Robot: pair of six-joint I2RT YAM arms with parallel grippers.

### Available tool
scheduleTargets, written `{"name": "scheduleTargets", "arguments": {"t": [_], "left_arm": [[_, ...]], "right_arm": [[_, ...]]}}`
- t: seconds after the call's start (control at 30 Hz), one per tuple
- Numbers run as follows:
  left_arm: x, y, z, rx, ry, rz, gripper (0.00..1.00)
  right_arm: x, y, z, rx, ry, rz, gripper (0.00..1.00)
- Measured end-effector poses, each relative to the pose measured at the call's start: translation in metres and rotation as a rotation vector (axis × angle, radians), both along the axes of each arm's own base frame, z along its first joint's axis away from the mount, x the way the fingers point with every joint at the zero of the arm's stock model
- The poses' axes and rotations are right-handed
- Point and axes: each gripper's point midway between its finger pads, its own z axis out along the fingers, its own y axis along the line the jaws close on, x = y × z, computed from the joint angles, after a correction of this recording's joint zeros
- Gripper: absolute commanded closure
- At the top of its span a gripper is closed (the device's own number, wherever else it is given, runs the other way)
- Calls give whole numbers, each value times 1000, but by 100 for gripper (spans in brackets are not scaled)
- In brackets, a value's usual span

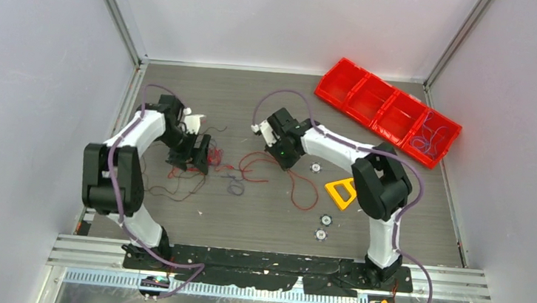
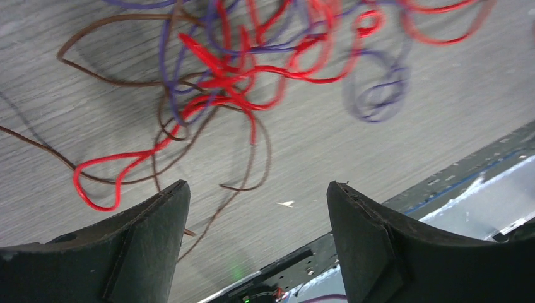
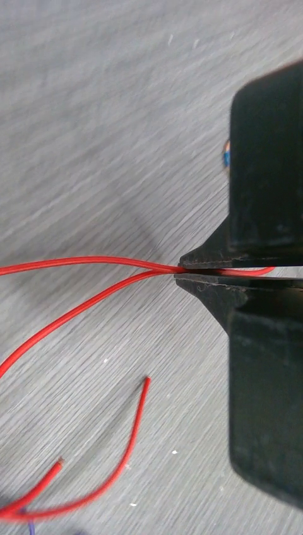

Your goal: Untangle the cables

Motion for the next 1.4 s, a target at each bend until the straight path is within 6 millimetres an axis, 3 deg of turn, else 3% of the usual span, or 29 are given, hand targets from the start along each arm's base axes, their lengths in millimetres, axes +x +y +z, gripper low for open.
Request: {"name": "scheduleTargets", "arguments": {"t": [0.13, 0.33, 0.53, 0.73, 0.8, 0.93, 1.07, 1.3, 1.4], "left_arm": [[-5, 13, -32, 86, 107, -4, 22], [-3, 25, -39, 152, 114, -11, 23], [-3, 31, -44, 189, 127, -18, 26], [-4, 36, -47, 213, 127, -33, 27], [-4, 37, -47, 218, 128, -32, 27], [-4, 39, -48, 226, 133, -32, 27], [-4, 40, -49, 234, 134, -32, 31], [-8, 47, -53, 264, 145, -30, 56], [-12, 55, -56, 281, 159, -16, 60]], "right_arm": [[16, -18, 37, 5, -80, -4, 95], [65, -31, 144, 121, -322, -33, 95], [104, -66, 239, 233, -490, -113, 95], [115, -100, 290, 269, -551, -174, 95], [118, -112, 323, 296, -607, -200, 95], [118, -139, 419, 384, -819, -251, 95], [107, -167, 484, 448, -987, -307, 95], [105, -205, 512, 461, -1087, -404, 95], [111, -225, 518, 446, -1122, -458, 95]]}}
